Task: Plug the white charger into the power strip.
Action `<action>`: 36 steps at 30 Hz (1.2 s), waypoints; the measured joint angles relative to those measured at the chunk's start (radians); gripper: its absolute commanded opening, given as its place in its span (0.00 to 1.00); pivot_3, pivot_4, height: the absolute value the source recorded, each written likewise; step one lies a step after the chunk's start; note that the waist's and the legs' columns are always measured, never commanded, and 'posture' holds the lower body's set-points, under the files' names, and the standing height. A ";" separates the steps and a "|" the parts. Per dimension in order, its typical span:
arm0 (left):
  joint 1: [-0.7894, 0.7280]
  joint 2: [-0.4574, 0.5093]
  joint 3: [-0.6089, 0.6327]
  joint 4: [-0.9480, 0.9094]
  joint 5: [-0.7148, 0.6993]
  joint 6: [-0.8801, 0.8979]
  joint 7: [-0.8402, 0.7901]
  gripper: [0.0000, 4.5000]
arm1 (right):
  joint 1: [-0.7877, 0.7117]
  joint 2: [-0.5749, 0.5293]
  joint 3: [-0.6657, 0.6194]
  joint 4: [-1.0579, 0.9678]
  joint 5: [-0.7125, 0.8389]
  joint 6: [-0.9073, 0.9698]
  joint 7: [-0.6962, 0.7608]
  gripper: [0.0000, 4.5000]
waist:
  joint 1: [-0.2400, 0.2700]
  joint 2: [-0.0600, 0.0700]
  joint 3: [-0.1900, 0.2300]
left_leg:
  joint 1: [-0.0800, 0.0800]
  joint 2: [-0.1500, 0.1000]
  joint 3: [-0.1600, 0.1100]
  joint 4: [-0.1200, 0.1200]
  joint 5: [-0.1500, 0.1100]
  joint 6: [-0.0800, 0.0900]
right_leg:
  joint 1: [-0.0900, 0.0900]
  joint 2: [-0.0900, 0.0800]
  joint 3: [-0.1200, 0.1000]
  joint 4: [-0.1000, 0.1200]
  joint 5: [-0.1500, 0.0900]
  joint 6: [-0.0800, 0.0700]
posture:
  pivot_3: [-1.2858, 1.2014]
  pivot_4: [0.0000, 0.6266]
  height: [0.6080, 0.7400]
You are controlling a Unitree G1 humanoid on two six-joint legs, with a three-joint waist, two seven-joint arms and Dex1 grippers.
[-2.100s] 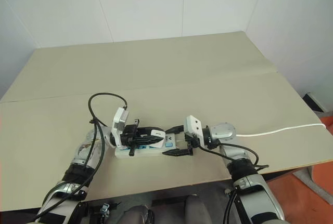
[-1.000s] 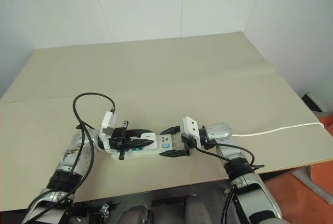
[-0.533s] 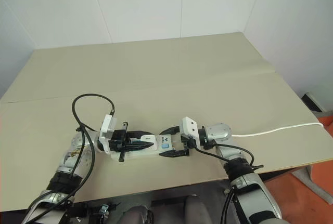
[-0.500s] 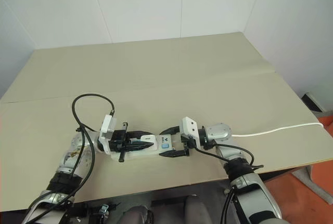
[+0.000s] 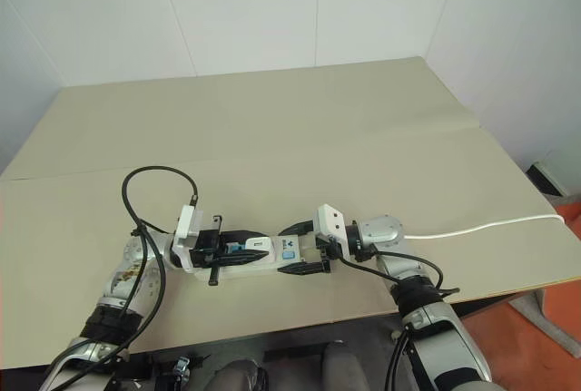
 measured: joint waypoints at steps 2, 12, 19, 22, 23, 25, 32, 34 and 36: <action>0.002 0.000 -0.001 0.001 0.000 0.001 0.003 0.23 | 0.000 0.000 0.002 0.000 0.000 0.000 -0.001 0.75 | 0.000 0.000 0.000 | 0.002 0.000 0.001 -0.003 0.000 0.000 | 0.000 0.000 0.000 -0.001 0.000 0.000 | 0.52 0.24 1.00; 0.001 0.000 -0.002 0.008 0.000 0.003 0.006 0.23 | 0.002 0.000 0.006 0.000 0.003 0.000 -0.003 0.75 | 0.001 0.000 -0.002 | 0.005 0.002 0.002 -0.010 0.001 -0.001 | 0.003 0.001 -0.001 -0.008 0.002 -0.003 | 0.52 0.24 1.00; 0.008 0.037 0.002 0.023 0.024 0.004 0.002 0.52 | 0.007 -0.001 0.005 0.000 0.005 0.000 -0.002 0.75 | 0.002 0.002 -0.005 | 0.006 0.002 0.002 -0.011 0.001 -0.001 | 0.003 0.001 -0.001 -0.009 0.002 -0.003 | 0.52 0.24 1.00; 0.015 0.050 0.027 0.042 0.026 0.004 0.002 0.73 | 0.009 -0.009 0.001 0.004 0.006 0.000 0.003 0.75 | 0.012 0.006 -0.007 | 0.007 0.002 0.002 -0.011 0.001 -0.001 | 0.006 0.000 -0.001 -0.010 0.002 -0.003 | 0.52 0.24 1.00; 0.015 0.050 0.031 0.043 0.026 0.004 0.001 0.82 | 0.010 -0.011 0.000 0.006 0.006 0.000 0.004 0.75 | 0.015 0.005 -0.007 | 0.009 0.002 0.002 -0.011 0.001 -0.001 | 0.009 0.001 -0.002 -0.011 0.002 -0.003 | 0.52 0.24 1.00; 0.015 0.048 0.032 0.045 0.026 0.004 0.000 0.96 | 0.010 -0.013 0.000 0.010 0.006 0.000 0.004 0.75 | 0.019 0.005 -0.007 | 0.012 0.002 0.002 -0.011 0.001 -0.001 | 0.013 0.001 -0.002 -0.012 0.002 -0.003 | 0.52 0.24 1.00; 0.021 0.064 0.033 0.020 0.009 0.047 -0.060 0.99 | 0.011 -0.013 0.000 0.010 0.006 0.000 0.005 0.75 | 0.019 0.005 -0.006 | 0.013 0.002 0.002 -0.012 0.000 -0.001 | 0.014 0.001 -0.003 -0.013 0.002 -0.003 | 0.52 0.24 1.00; 0.022 0.083 0.033 0.014 0.010 0.060 -0.075 0.99 | 0.011 -0.013 -0.001 0.010 0.006 0.000 0.005 0.75 | 0.020 0.005 -0.006 | 0.013 0.002 0.002 -0.012 0.000 -0.001 | 0.014 0.002 -0.003 -0.013 0.002 -0.003 | 0.52 0.24 1.00; 0.022 0.095 0.037 0.011 0.013 0.060 -0.075 0.99 | 0.011 -0.014 -0.002 0.010 0.006 0.000 0.006 0.75 | 0.020 0.005 -0.006 | 0.012 0.002 0.001 -0.012 0.000 -0.001 | 0.014 0.001 -0.003 -0.013 0.002 -0.003 | 0.52 0.24 1.00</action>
